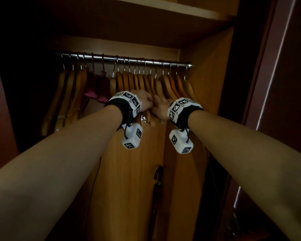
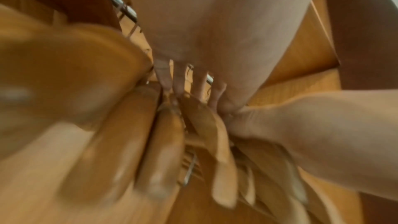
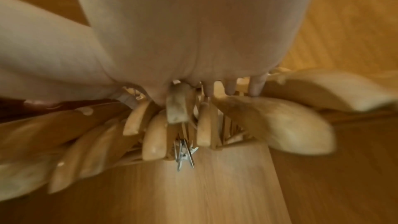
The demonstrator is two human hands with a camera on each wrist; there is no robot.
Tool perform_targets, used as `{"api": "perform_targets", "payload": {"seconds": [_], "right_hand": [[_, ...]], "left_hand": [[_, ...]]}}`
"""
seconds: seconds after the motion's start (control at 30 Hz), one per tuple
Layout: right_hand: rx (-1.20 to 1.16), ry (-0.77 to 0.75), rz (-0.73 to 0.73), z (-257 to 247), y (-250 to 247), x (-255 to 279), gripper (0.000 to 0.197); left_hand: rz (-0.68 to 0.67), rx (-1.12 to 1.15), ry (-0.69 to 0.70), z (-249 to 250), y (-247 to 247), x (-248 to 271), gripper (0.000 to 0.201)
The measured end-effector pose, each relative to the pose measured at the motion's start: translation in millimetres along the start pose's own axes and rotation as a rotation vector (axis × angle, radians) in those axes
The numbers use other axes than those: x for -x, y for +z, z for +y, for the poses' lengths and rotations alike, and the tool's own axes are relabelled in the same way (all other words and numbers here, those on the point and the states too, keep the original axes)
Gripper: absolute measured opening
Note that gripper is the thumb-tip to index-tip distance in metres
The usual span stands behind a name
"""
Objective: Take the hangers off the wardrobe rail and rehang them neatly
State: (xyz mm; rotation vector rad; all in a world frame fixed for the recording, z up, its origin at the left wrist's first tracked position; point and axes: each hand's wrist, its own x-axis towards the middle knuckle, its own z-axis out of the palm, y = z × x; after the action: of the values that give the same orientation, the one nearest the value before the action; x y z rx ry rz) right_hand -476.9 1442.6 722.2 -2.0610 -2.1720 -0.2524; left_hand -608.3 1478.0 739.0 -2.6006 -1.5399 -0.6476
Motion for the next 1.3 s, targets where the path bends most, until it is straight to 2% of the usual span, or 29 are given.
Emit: {"api": "perform_targets", "payload": {"seconds": [0.07, 0.13, 0.23, 0.33, 0.57, 0.9, 1.3], "right_hand": [[-0.186, 0.027, 0.018, 2, 4, 1, 0.063], [-0.271, 0.020, 0.067, 5, 6, 7, 0.056], [-0.275, 0.021, 0.113, 16, 9, 20, 0.046], [-0.282, 0.023, 0.121, 24, 10, 38, 0.029], [-0.228, 0.078, 0.181, 40, -8, 110, 0.039], [-0.226, 0.263, 0.283, 82, -20, 278, 0.029], [-0.102, 0.678, 0.228, 132, -14, 536, 0.029]], "left_hand": [[0.077, -0.005, 0.005, 3, 7, 2, 0.025], [0.152, 0.073, -0.014, 6, 13, 3, 0.025], [0.236, 0.208, -0.040, 13, 17, 8, 0.019], [0.245, 0.288, -0.042, 27, 18, 22, 0.017], [0.259, 0.436, 0.057, 80, -1, 61, 0.013], [0.054, 0.621, 0.222, 202, 13, 162, 0.014], [-0.375, 0.737, 0.485, 372, 57, 315, 0.012]]}}
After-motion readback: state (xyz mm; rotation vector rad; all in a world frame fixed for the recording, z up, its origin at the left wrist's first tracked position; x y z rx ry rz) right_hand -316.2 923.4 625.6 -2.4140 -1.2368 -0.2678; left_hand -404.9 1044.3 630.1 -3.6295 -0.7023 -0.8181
